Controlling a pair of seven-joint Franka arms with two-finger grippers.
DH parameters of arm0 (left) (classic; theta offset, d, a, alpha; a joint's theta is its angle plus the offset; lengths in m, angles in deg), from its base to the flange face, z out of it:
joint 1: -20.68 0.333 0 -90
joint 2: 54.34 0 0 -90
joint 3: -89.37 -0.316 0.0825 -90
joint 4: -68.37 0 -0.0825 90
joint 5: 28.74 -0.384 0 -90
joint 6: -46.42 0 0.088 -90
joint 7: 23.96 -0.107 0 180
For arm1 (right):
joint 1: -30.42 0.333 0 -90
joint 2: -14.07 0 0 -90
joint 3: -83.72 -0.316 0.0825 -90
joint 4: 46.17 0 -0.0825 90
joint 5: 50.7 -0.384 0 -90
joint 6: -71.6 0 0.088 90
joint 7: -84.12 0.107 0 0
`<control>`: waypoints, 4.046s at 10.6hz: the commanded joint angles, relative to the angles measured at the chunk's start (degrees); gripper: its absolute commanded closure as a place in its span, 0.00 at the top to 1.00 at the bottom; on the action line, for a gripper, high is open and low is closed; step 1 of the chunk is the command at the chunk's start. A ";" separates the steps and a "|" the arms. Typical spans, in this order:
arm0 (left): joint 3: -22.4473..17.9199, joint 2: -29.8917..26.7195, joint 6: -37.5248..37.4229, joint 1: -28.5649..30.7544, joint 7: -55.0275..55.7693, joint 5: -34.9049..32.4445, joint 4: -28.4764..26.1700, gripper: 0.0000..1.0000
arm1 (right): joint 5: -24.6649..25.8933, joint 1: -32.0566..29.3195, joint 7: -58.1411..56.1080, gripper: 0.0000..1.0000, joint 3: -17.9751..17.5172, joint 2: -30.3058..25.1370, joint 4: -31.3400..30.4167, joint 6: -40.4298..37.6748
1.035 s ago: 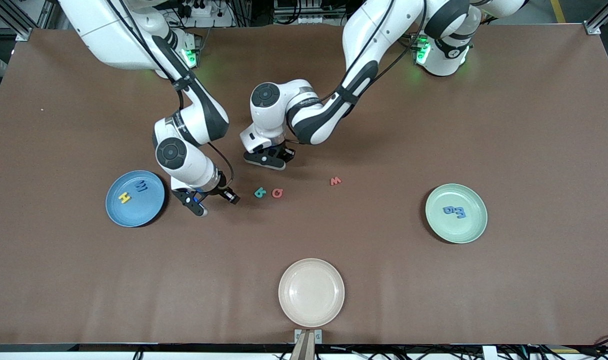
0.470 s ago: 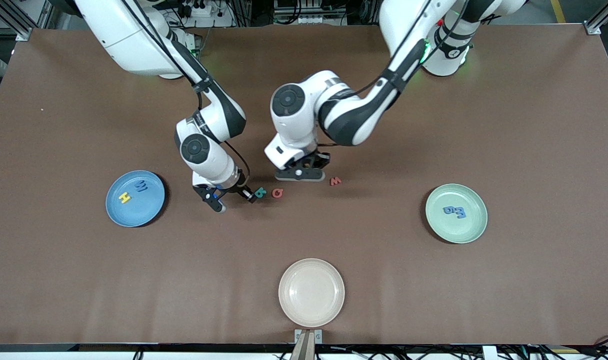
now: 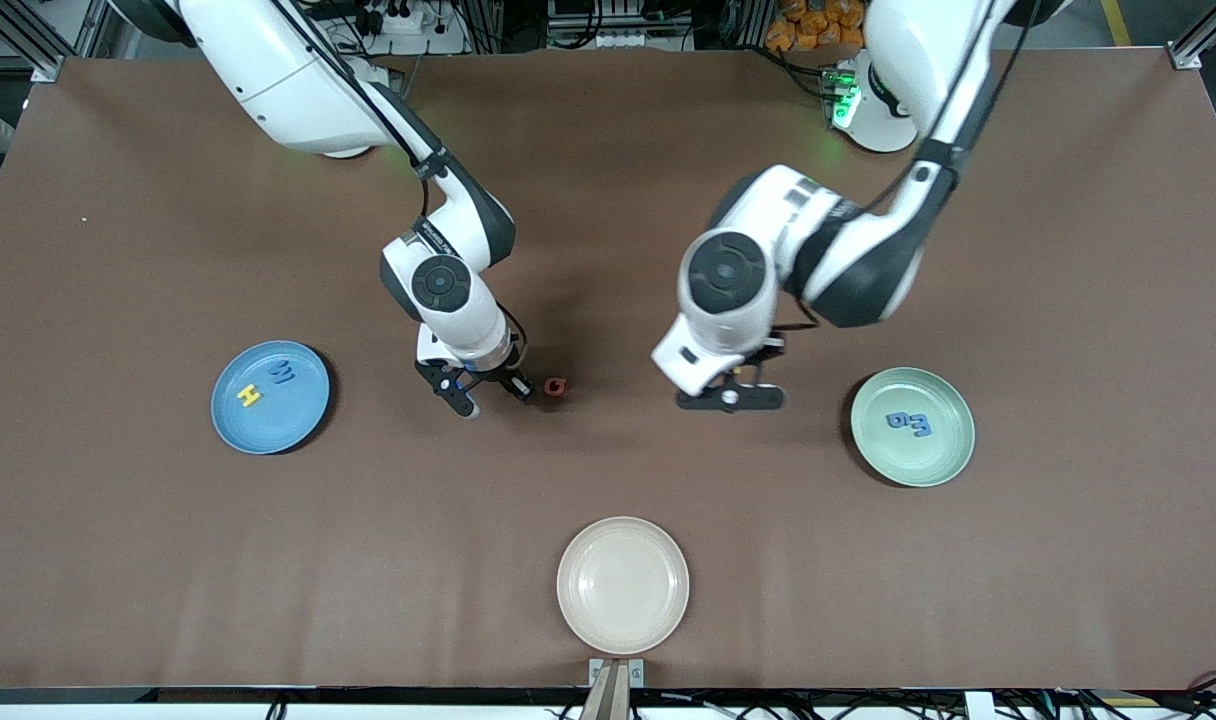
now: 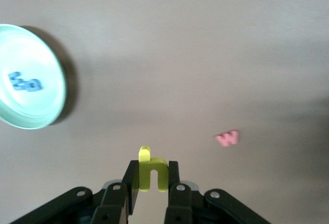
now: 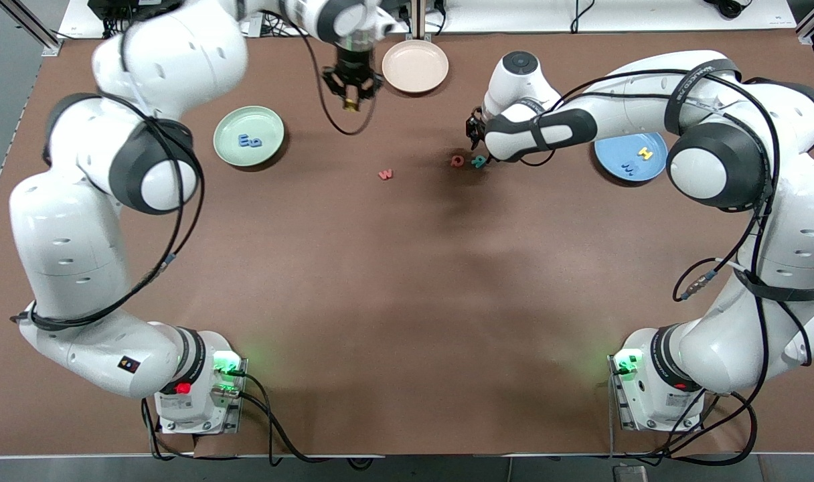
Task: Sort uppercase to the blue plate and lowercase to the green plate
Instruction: 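Lift the h with the left gripper while the right gripper grasps the R, then place the h on the green plate while the right gripper lifts the R, then lower the R onto the blue plate while the left gripper returns to letters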
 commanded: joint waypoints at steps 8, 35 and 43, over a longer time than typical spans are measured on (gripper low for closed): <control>0.64 -8.17 13.15 16.80 -9.16 2.31 -22.21 0.00 | 4.45 1.23 4.92 0.49 0.30 2.43 1.53 -0.19; 10.19 -5.89 16.18 25.08 -13.48 -3.14 -20.93 1.00 | 4.89 -5.00 -15.28 0.18 -0.05 -0.11 2.67 -7.66; 11.54 -4.93 16.26 22.09 -11.88 -2.71 -19.61 1.00 | 4.81 -16.25 -51.38 0.18 -1.28 -4.41 1.44 -15.20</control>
